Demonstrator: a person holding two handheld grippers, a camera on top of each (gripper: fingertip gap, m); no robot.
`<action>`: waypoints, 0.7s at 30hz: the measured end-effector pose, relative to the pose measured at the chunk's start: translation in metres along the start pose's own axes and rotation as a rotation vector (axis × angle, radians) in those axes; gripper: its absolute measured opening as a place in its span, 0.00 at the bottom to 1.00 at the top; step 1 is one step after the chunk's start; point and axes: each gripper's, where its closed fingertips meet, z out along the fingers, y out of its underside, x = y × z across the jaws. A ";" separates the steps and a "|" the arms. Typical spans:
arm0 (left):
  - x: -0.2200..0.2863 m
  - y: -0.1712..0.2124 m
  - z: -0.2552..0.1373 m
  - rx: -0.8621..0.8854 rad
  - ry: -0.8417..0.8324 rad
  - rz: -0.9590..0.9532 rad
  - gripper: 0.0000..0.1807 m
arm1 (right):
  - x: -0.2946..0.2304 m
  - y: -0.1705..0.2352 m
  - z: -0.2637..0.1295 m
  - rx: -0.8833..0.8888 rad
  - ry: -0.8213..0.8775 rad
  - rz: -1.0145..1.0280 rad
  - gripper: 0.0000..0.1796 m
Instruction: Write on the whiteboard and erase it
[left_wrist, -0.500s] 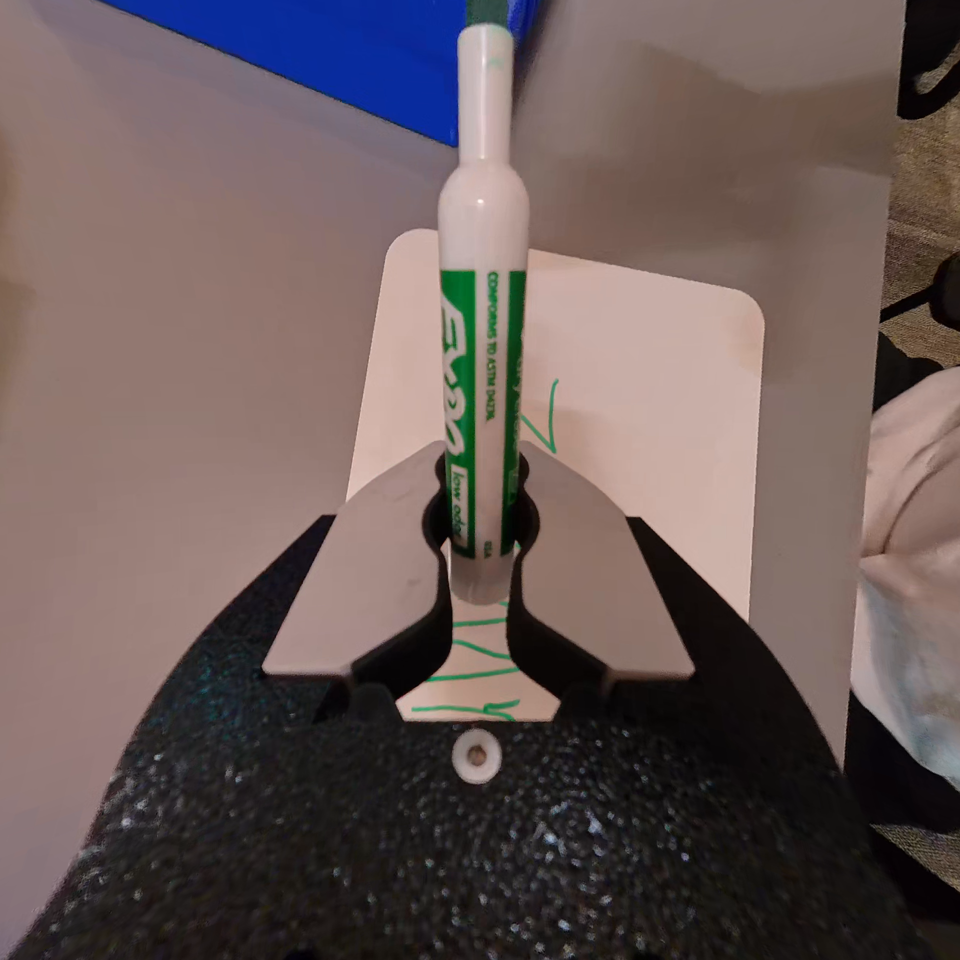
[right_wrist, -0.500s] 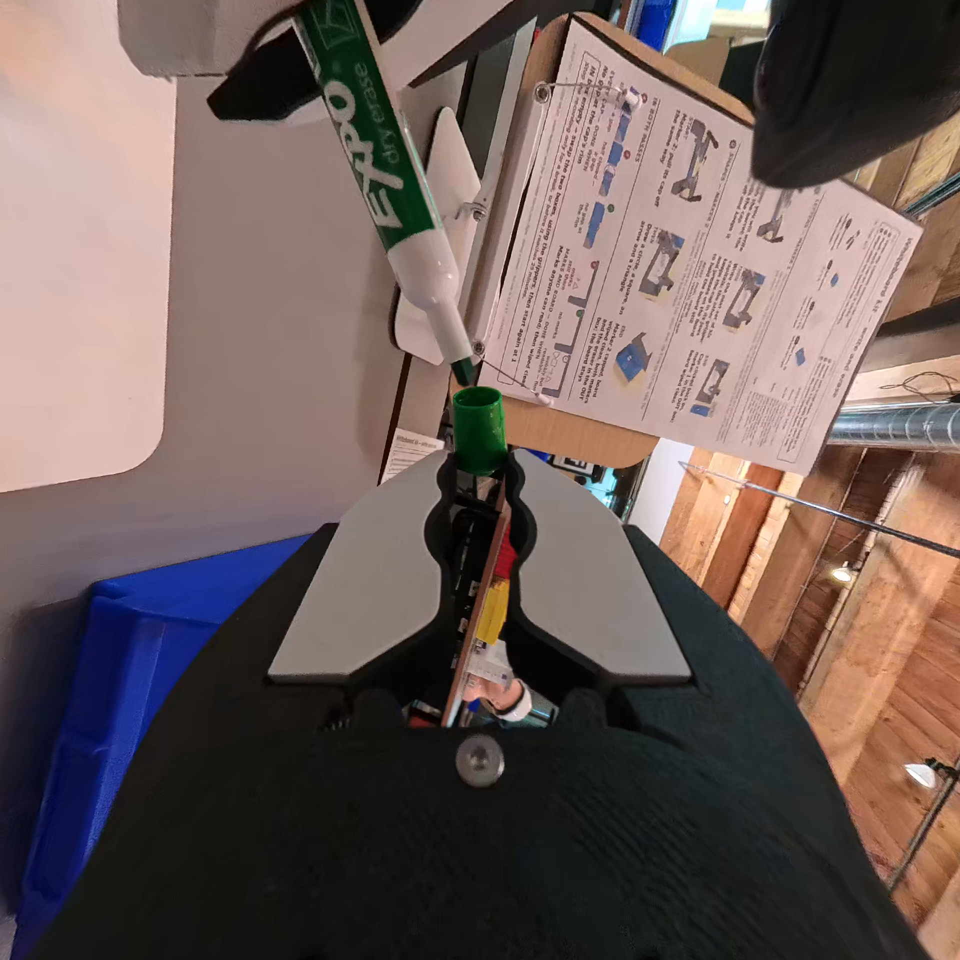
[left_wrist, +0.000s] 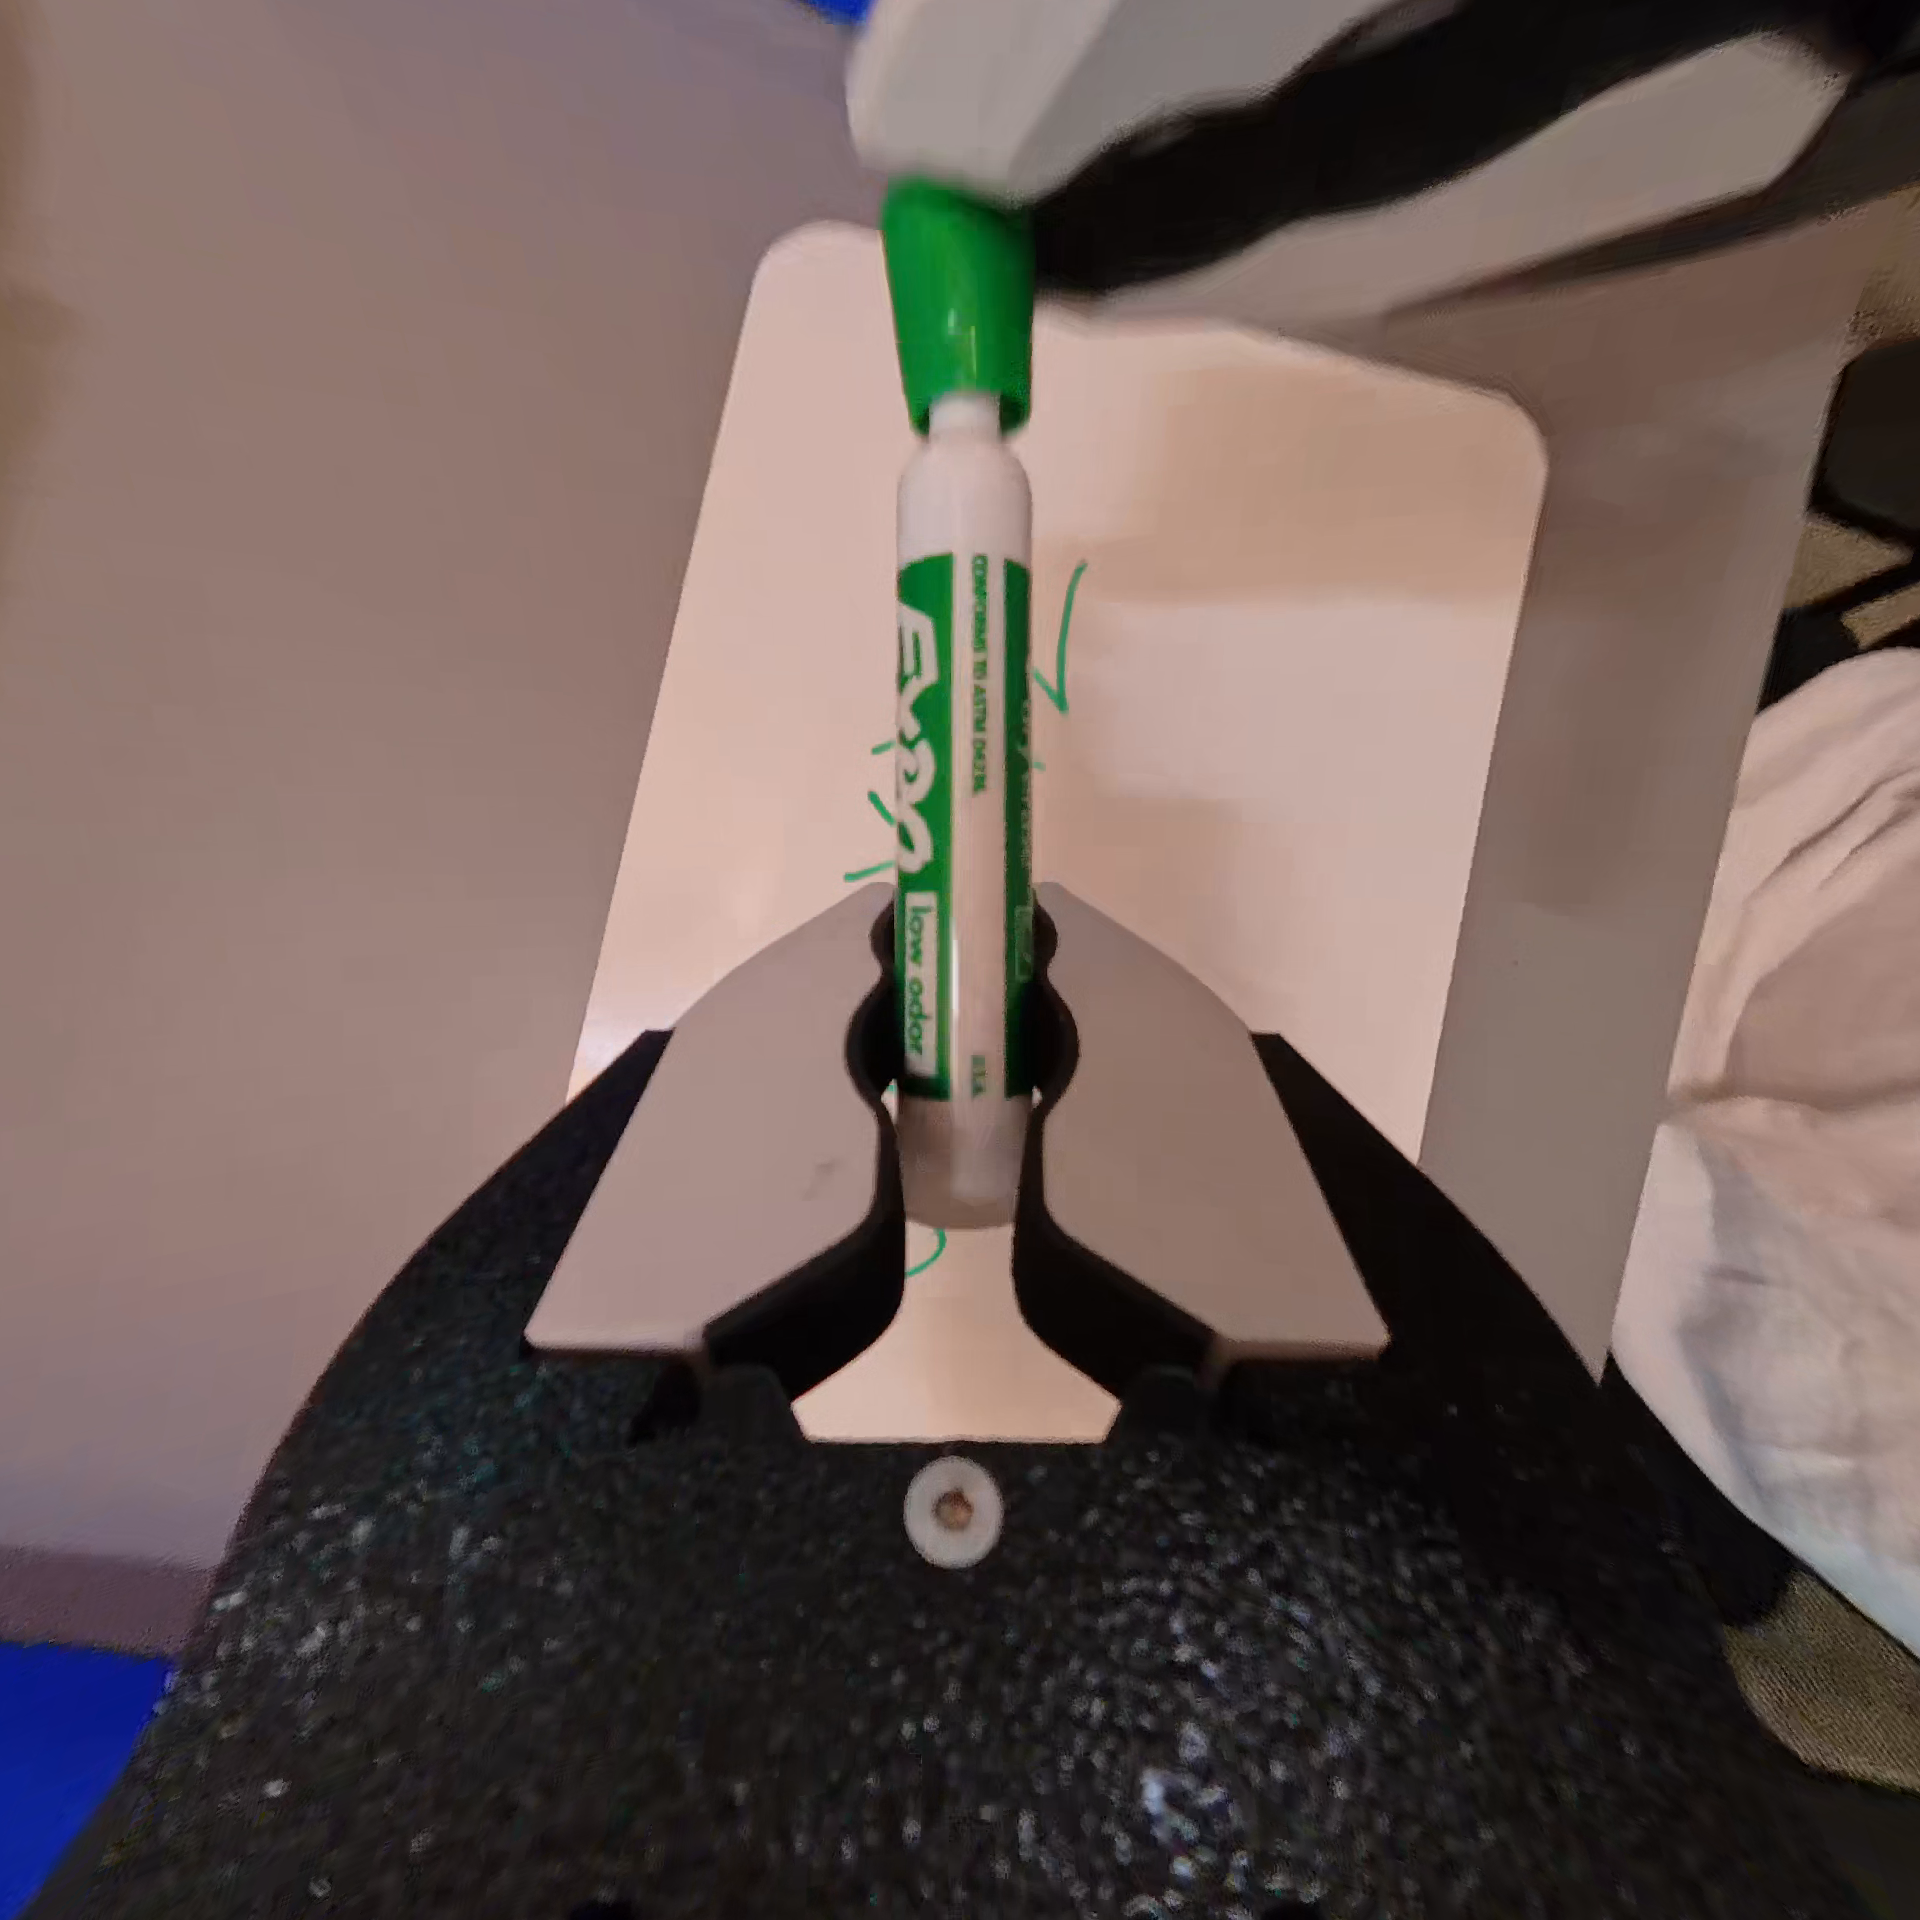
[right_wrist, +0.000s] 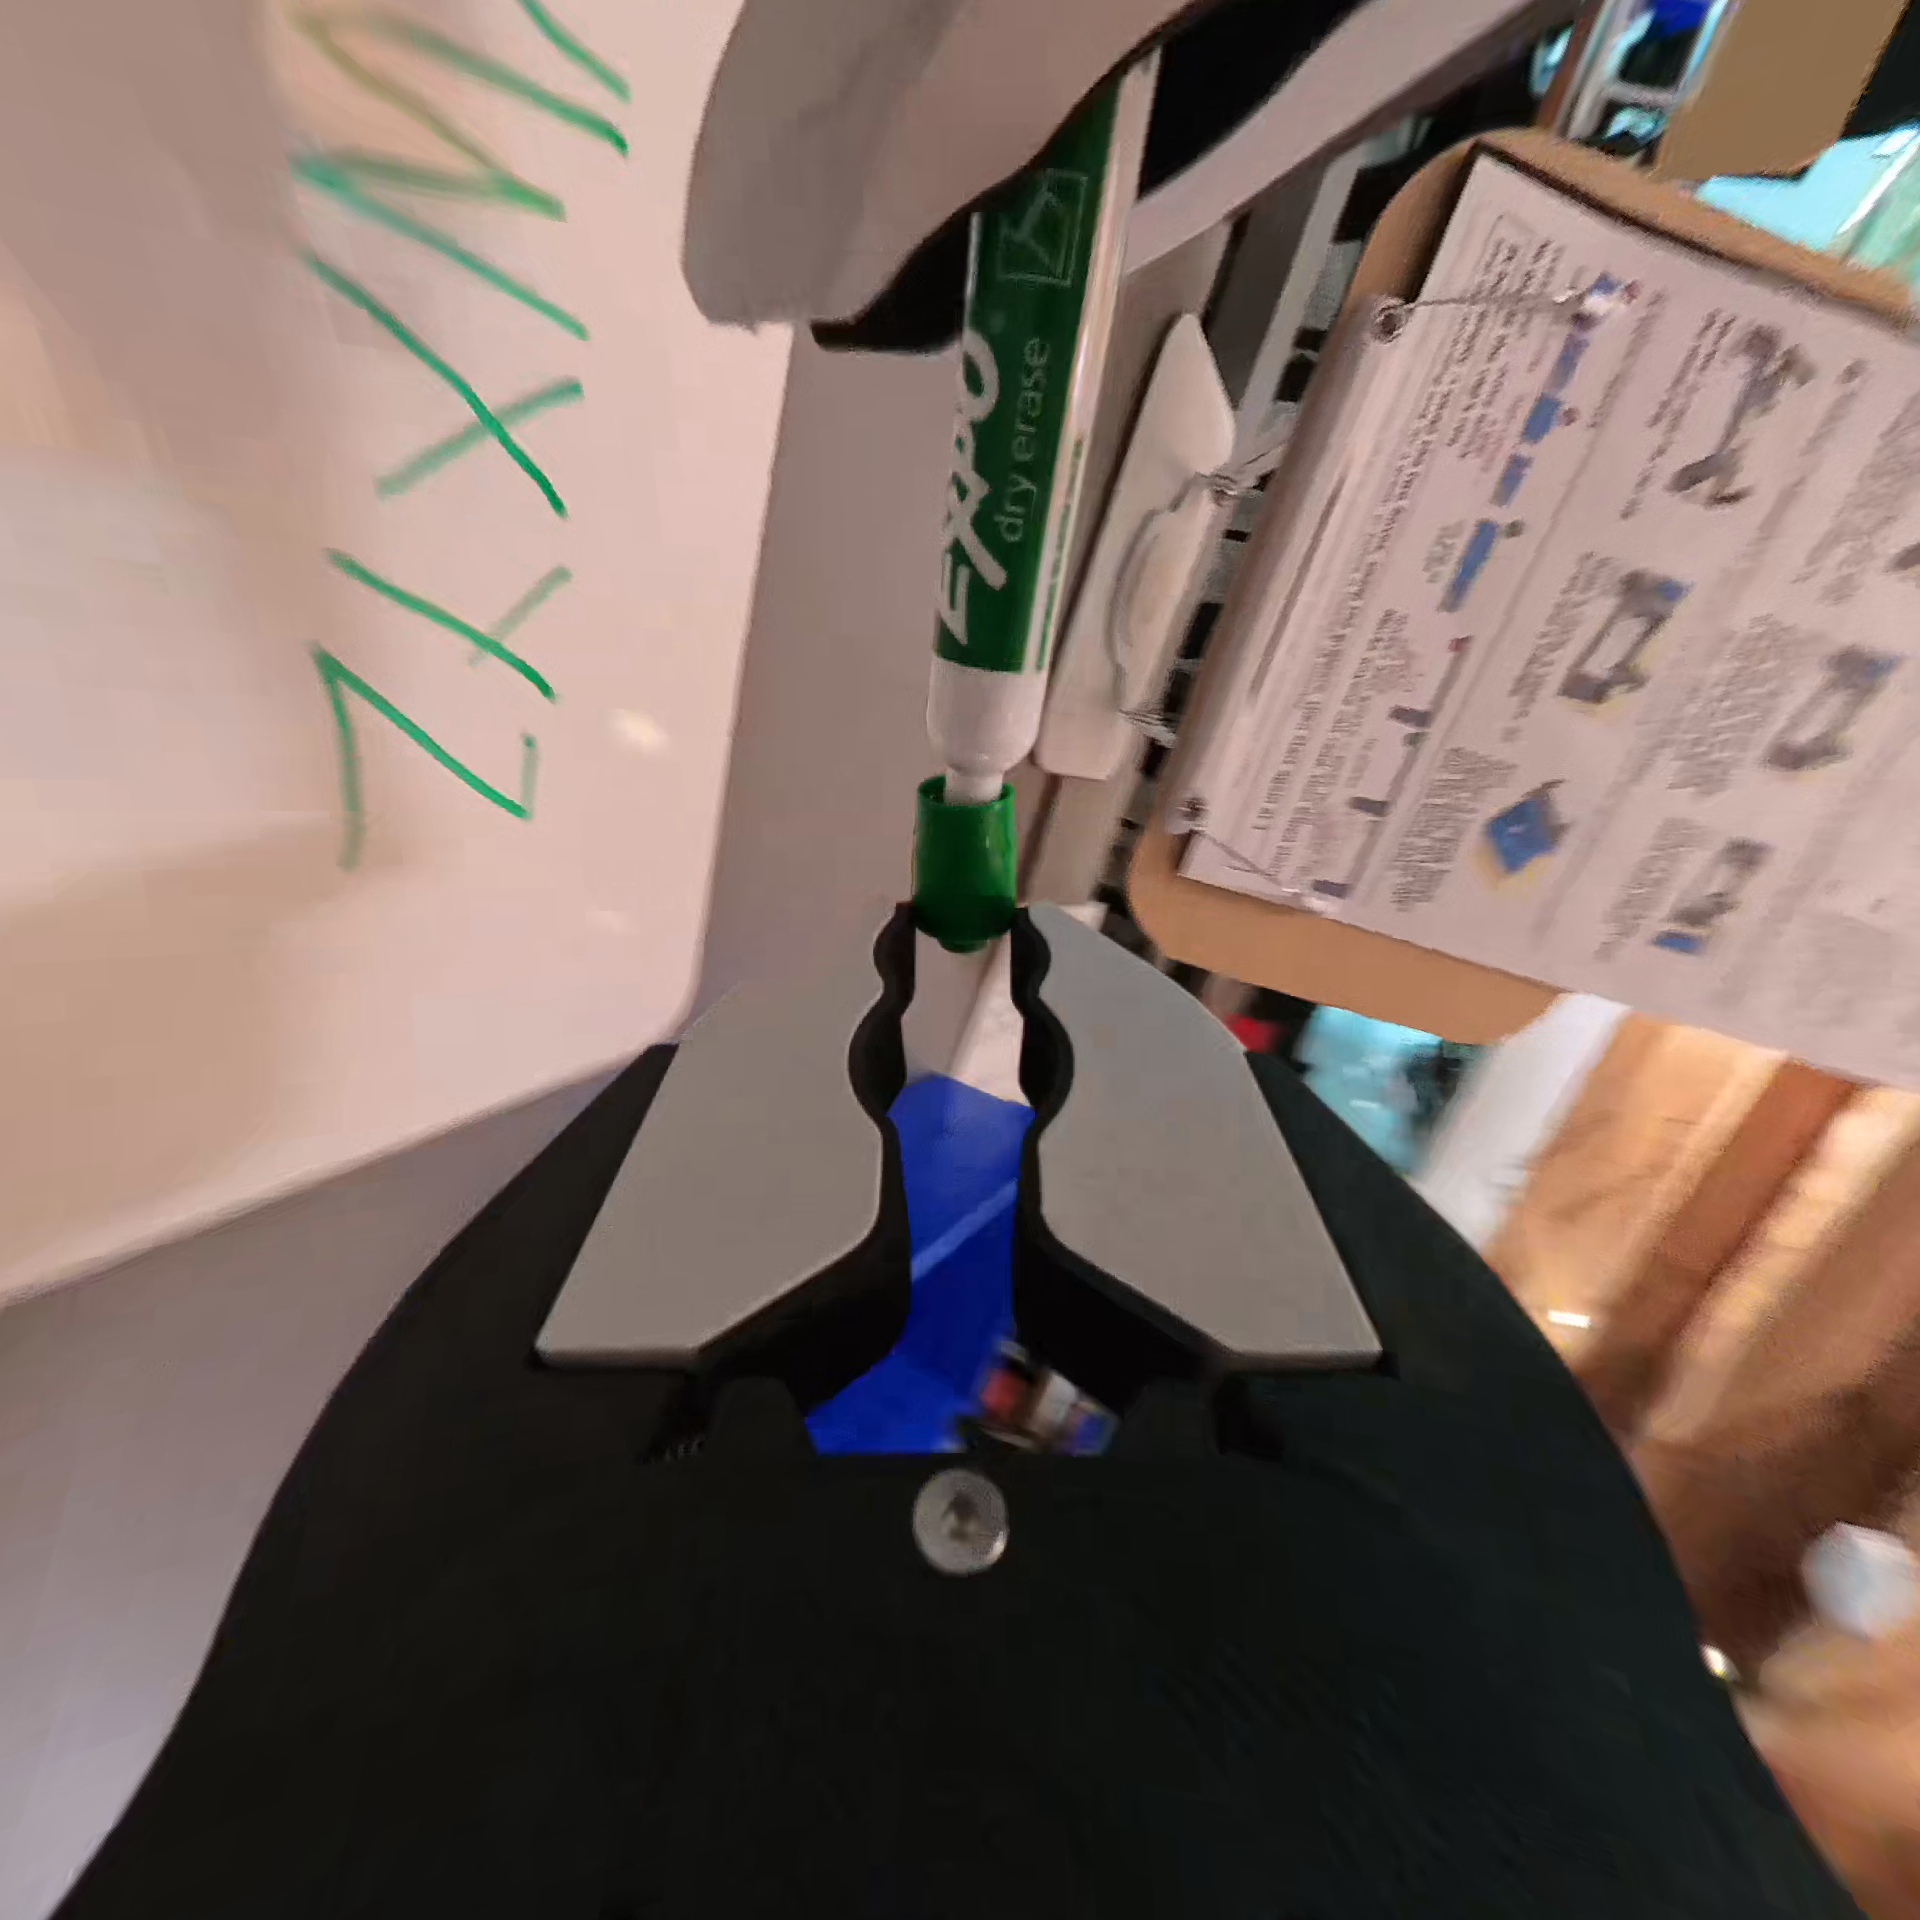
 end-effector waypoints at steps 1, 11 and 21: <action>0.000 -0.005 -0.004 0.062 -0.003 0.011 0.10 | -0.004 -0.002 0.002 0.046 -0.029 0.091 0.10; 0.000 -0.025 -0.007 0.321 -0.052 0.118 0.11 | -0.018 -0.005 0.001 0.263 -0.022 0.505 0.10; 0.019 -0.051 0.008 0.419 0.016 0.134 0.10 | -0.050 0.009 -0.004 0.329 -0.036 0.723 0.10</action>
